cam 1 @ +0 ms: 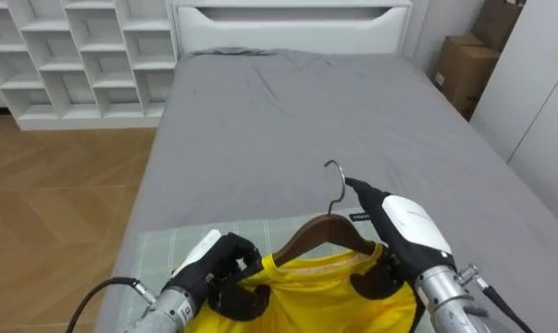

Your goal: Hang clothes

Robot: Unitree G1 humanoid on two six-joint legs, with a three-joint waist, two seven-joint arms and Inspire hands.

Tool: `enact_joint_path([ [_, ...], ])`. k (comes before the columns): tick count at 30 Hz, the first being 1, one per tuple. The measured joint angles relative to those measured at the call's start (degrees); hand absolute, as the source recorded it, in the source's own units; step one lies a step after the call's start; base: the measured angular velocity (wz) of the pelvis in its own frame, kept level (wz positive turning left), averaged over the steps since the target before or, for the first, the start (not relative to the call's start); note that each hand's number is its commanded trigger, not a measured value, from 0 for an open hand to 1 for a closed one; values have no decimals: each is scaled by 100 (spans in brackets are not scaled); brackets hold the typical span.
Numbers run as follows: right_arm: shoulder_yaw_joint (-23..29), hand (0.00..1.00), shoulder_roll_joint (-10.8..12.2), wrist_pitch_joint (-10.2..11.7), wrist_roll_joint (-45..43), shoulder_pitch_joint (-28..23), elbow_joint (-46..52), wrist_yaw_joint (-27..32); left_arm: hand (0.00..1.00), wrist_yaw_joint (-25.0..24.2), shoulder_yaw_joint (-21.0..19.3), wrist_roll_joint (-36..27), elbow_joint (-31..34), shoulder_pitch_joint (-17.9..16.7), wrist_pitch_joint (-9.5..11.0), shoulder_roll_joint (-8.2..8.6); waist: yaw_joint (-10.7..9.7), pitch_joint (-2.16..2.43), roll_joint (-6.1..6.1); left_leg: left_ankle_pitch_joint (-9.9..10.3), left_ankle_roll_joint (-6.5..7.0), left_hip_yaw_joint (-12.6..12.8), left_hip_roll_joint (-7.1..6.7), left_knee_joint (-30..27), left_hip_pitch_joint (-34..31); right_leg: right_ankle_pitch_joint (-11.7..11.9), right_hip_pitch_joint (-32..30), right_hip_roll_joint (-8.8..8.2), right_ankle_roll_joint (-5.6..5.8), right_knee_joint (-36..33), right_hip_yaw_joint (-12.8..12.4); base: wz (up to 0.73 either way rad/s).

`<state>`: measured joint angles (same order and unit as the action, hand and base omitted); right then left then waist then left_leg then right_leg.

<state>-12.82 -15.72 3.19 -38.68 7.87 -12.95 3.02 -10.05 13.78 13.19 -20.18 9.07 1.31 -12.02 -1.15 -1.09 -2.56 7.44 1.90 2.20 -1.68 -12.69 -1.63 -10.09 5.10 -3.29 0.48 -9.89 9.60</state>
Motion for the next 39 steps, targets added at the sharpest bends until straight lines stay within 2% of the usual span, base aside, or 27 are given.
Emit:
enact_joint_path([
  [4, -63, 0, -3, 3, 3, 37, -146, 153, 100, -79, 50, -390, 0, 1, 1, 4, 8, -1, 23, 2, 2, 5, -1, 14, 9, 0, -3, 1, 0, -9, -13, 0],
  [15, -173, 0, -10, 48, 2, 68, -513, 328, 100, -89, 58, -453, 74, 4, 0, -38, 36, 17, 153, 5, 7, -10, 1, 34, -82, 0, -110, 5, 0, -17, -5, 0],
  [30, -174, 0, -20, 48, 66, 78, -676, 179, 100, -88, 70, -346, 113, 4, -1, -130, 19, 12, 141, 4, 8, 4, -1, 10, -73, 0, -86, -4, 0, 0, -8, -1],
  [39, -170, 0, -21, 50, 18, 80, -711, 279, 100, -91, 75, -415, 116, 4, -1, -129, -13, 11, 136, 5, 8, -1, -2, 13, -56, 0, -62, 1, 0, -2, -9, 0],
])
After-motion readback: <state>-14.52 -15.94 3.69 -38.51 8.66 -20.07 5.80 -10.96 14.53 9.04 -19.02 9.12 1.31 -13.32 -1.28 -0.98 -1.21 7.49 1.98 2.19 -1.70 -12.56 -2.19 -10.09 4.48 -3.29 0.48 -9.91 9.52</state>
